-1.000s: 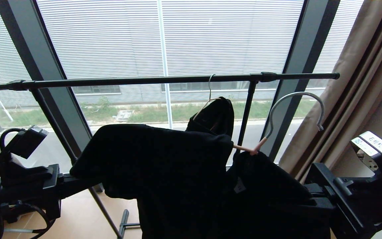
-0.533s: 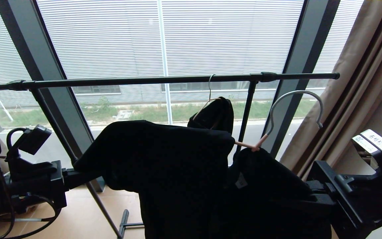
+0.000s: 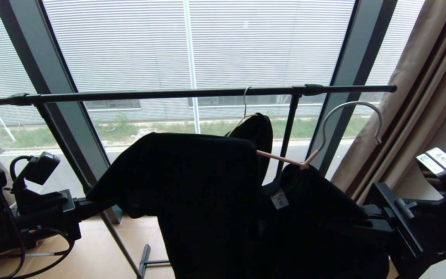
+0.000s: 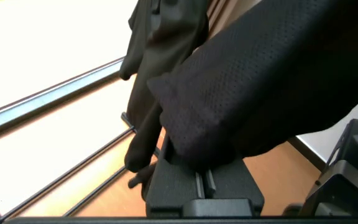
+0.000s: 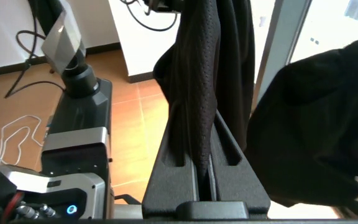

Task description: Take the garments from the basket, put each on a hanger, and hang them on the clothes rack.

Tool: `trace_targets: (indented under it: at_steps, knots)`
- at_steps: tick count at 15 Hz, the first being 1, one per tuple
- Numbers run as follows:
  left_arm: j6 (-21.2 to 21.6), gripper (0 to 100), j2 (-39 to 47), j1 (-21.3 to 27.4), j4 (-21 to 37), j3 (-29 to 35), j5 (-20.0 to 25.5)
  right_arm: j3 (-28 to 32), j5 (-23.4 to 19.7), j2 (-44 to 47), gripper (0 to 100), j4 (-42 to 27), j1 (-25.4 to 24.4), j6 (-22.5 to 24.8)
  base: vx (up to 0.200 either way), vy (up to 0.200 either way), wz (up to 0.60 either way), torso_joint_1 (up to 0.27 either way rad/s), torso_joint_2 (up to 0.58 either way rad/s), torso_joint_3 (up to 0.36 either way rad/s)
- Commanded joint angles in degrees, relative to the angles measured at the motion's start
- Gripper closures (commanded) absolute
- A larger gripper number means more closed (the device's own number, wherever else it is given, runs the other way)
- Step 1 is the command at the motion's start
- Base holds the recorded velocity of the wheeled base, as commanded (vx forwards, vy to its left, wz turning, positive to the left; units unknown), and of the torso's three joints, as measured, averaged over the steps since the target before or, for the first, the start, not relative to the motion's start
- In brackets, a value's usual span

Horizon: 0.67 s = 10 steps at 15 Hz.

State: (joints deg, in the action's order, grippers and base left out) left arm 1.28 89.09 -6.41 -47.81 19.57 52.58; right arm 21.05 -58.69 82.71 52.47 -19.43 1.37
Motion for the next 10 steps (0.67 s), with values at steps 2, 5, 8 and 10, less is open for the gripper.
trace_targets:
  at_steps: [2, 5, 8, 10]
  knots:
    - [0.48, 100, 0.12, -0.62, -0.26, -1.02, 2.35, 0.04, -0.03, 0.08, 100, 0.0, 1.94, 1.62, 0.0, 0.0, 0.0, 0.0, 0.0, 0.0]
    - [2.32, 100, 0.47, -0.62, -0.09, -1.55, 2.71, 0.04, -0.03, -0.01, 100, -0.09, 3.26, 3.47, 0.0, 0.0, 0.0, 0.0, 0.0, 0.0]
    - [2.59, 100, 1.35, -1.59, -0.09, -1.37, 2.79, -0.14, -0.2, -0.36, 100, 0.0, 3.44, 3.47, 0.0, 0.0, 0.0, 0.0, 0.0, 0.0]
    - [3.29, 100, 2.05, -1.76, -0.09, -1.28, 2.79, -0.14, -0.2, -0.36, 100, 0.0, 3.44, 3.47, 0.0, 0.0, 0.0, 0.0, 0.0, 0.0]
